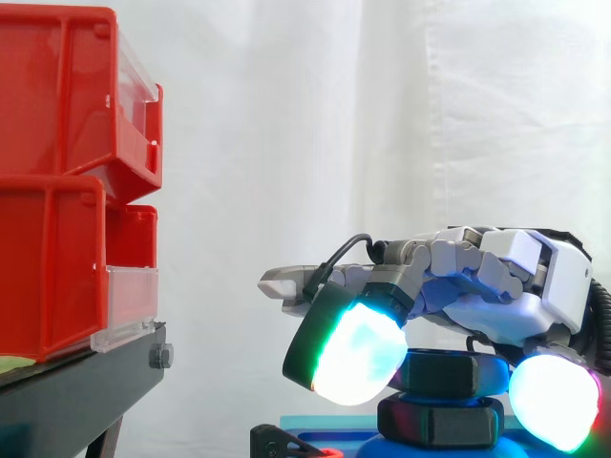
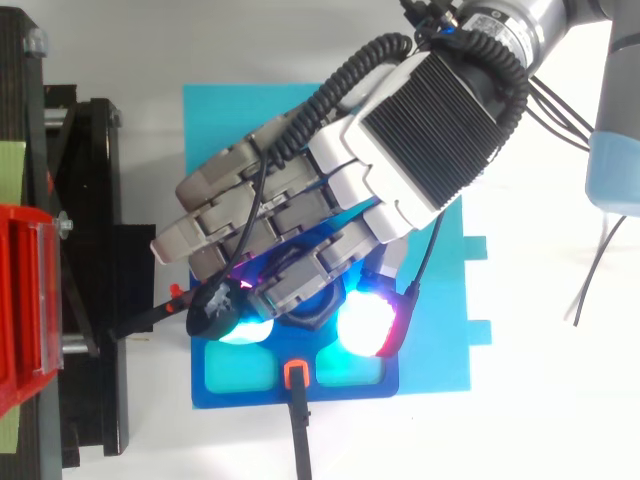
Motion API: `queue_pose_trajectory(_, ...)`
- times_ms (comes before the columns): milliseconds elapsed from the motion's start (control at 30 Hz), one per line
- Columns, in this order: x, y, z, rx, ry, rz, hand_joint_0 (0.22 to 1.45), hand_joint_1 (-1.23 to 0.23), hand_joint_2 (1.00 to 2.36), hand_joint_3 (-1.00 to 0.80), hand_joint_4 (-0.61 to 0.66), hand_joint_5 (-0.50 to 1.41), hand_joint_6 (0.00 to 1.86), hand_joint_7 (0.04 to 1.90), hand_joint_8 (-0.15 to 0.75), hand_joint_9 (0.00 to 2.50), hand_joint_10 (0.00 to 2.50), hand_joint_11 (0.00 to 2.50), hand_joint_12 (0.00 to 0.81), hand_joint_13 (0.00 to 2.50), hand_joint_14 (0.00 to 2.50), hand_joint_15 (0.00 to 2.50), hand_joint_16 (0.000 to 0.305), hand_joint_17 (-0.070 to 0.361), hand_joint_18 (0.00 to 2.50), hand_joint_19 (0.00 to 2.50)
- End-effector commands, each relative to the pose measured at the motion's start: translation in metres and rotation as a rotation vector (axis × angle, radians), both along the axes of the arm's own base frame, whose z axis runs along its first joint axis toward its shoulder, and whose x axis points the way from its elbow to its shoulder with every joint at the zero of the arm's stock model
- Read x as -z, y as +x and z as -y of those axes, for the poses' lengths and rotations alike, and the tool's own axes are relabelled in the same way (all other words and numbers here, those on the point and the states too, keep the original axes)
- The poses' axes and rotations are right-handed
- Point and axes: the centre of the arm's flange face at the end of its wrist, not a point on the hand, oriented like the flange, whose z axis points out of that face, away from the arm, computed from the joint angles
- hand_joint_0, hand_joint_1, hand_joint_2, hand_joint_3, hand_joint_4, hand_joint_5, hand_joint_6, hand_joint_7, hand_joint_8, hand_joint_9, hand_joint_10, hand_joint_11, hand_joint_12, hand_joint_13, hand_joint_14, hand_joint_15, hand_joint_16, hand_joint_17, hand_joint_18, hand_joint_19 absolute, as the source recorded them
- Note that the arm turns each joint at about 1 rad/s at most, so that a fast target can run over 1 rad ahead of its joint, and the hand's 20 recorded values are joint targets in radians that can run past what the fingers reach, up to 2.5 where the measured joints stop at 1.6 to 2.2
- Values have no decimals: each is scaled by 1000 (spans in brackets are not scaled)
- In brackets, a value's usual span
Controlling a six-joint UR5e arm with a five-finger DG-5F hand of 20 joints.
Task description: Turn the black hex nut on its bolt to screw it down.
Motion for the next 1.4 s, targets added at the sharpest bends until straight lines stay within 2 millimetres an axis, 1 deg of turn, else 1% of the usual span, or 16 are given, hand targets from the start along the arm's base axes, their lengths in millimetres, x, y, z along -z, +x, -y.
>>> queue_pose_trajectory(0,0,-1,2,3,-1,1,539,-400,1000,-500,235,-52,631,1010,320,615,4,158,328,382,2,58,47,105,325,454)
queue_pose_trajectory(233,0,-2,7,7,-2,5,518,-379,1000,-500,244,-56,621,1018,329,609,4,148,334,387,3,75,47,107,317,449)
queue_pose_trajectory(267,-1,-2,11,12,-2,8,512,-375,1000,-500,243,-57,619,1014,332,608,5,146,336,387,3,71,48,108,314,459)
queue_pose_trajectory(367,-1,-5,21,16,-8,14,451,-331,1000,-500,280,-61,590,1023,363,593,3,130,364,381,3,74,55,124,322,467)
queue_pose_trajectory(400,-4,-5,23,16,-10,19,416,-317,1000,-500,310,-64,547,1073,382,588,3,130,385,386,3,80,59,133,339,475)
queue_pose_trajectory(467,-5,-6,28,14,-10,24,380,-305,1000,-500,342,-64,528,1077,403,591,3,154,406,392,1,73,65,145,357,490)
queue_pose_trajectory(500,-9,-6,32,3,-10,29,348,-301,1000,-500,371,-68,510,1081,420,600,3,158,429,400,2,74,71,159,395,490)
queue_pose_trajectory(633,-12,-5,33,-13,-5,28,297,-301,1000,-500,389,-81,501,1036,429,594,3,171,448,402,1,76,76,171,428,491)
queue_pose_trajectory(867,-23,-2,38,-14,1,38,282,-312,1000,-500,377,-92,501,985,424,576,4,177,452,391,3,80,77,172,432,498)
queue_pose_trajectory(967,-27,1,39,-17,5,42,289,-352,1000,-500,375,-93,501,974,421,566,6,171,450,388,3,80,76,172,431,501)
queue_pose_trajectory(1067,-33,5,31,-35,15,42,321,-359,1000,-500,376,-94,501,973,408,568,6,194,440,383,3,75,74,167,425,495)
queue_pose_trajectory(1133,-32,6,29,-37,16,40,376,-338,1000,-500,363,-93,501,972,389,583,4,199,418,380,1,73,68,154,404,503)
queue_pose_trajectory(1233,-34,9,19,-46,3,65,410,-333,1000,-500,349,-91,502,970,382,584,5,197,400,381,1,73,65,146,391,489)
queue_pose_trajectory(1267,-39,12,12,-50,-13,116,414,-336,1000,-500,351,-92,502,972,380,583,4,193,398,378,3,76,64,144,388,491)
queue_pose_trajectory(1333,-39,12,9,-53,-14,121,418,-339,1000,-500,346,-91,501,983,375,585,4,199,395,377,3,79,63,142,381,484)
queue_pose_trajectory(1367,-40,14,4,-59,-15,131,418,-339,1000,-500,340,-91,501,984,374,583,4,207,392,376,2,76,63,141,377,486)
